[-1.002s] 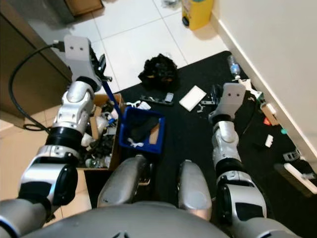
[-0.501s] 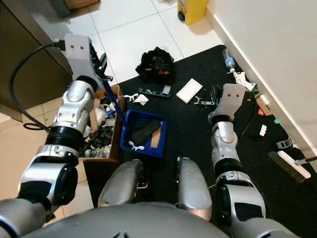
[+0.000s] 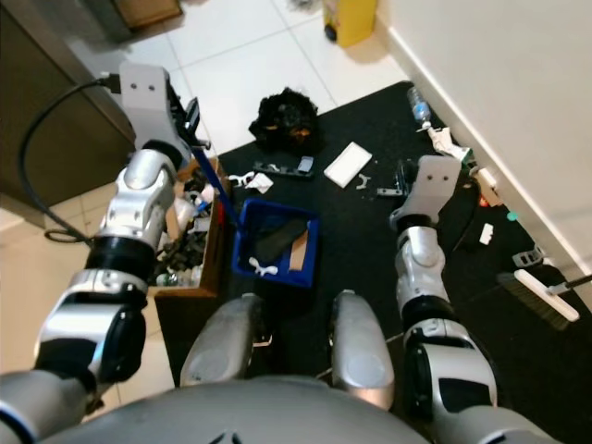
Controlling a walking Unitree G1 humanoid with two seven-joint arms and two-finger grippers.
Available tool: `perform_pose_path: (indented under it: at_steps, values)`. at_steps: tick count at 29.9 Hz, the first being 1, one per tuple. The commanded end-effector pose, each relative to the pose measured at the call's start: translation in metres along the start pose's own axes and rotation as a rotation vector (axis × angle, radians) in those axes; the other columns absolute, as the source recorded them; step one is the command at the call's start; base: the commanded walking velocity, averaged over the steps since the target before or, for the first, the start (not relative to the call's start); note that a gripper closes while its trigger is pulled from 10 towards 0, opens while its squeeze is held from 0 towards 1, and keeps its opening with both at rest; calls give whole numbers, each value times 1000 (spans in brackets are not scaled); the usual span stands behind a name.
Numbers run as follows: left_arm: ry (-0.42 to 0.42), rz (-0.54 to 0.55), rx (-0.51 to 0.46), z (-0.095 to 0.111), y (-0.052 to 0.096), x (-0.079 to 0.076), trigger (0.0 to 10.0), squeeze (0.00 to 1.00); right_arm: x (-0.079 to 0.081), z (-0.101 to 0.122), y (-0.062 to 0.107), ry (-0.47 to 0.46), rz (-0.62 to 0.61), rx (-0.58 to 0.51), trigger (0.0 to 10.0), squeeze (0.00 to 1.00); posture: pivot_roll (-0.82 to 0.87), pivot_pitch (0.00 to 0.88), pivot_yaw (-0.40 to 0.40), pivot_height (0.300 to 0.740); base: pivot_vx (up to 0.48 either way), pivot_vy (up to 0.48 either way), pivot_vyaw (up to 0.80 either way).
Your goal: Sweep floor
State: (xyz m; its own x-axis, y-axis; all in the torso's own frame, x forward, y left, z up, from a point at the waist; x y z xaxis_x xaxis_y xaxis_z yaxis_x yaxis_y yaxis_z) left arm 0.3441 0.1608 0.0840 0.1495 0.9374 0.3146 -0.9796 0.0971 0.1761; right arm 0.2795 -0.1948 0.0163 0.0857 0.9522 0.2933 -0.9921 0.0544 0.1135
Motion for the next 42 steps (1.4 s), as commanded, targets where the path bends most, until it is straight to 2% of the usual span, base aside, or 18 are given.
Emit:
perform_pose_path:
  at_steps: [1,8,19,26,33,34,36,37,39,40,42]
  values:
    - [-8,25,-44,9,-1,6,10000,0,1,-5,2,-1,2,22,10000,0,51,0,49,740,-322,0,0]
    - [-8,28,-44,9,-1,6,10000,0,1,-4,1,2,5,21,10000,0,51,0,47,740,-286,0,0]
    - [-7,43,-38,9,-2,8,10000,0,2,-5,1,8,11,28,10000,0,49,0,48,740,0,0,0]
    - [3,63,-30,8,-3,11,10000,0,3,-8,1,82,38,65,10000,0,51,0,47,740,0,0,0]
    - [86,82,-53,19,-9,17,10000,0,3,-5,-1,79,38,52,10000,0,52,0,45,740,0,0,0]
    - [98,97,-71,26,-11,22,10000,0,3,-4,-1,80,39,46,10000,0,54,0,43,740,0,0,0]
    - [98,97,-71,26,-11,22,10000,0,3,-4,-1,80,39,46,10000,0,54,0,43,740,0,0,0]
    - [133,148,-125,49,-19,42,10000,0,6,1,-3,91,58,21,10000,0,55,0,46,740,0,0,0]
    - [160,176,-159,64,-22,56,10000,0,10,6,-5,102,82,2,10000,0,55,0,47,740,0,0,0]
    - [160,176,-159,64,-22,56,10000,0,10,6,-5,102,82,2,10000,0,55,0,47,740,0,0,0]
    - [182,192,-186,75,-24,66,10000,0,15,11,-8,110,104,-19,10000,0,53,0,50,740,0,0,0]
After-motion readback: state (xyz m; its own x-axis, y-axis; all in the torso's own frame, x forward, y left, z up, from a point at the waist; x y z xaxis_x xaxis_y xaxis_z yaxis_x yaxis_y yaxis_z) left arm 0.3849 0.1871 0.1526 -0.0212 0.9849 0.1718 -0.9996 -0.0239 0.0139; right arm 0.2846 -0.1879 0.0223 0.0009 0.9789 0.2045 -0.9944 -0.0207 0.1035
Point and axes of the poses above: a point about 5 cm out from each wrist's last joint towards the gripper, its own y axis pointing back from the gripper into the wrist, its own z axis along the axis of the wrist's last joint, x = y × z, the point moved 1 cm from there along -y, pointing out of the wrist towards the gripper, and after that the axes turned 15 degrees about -y, right-handed, at the moved point
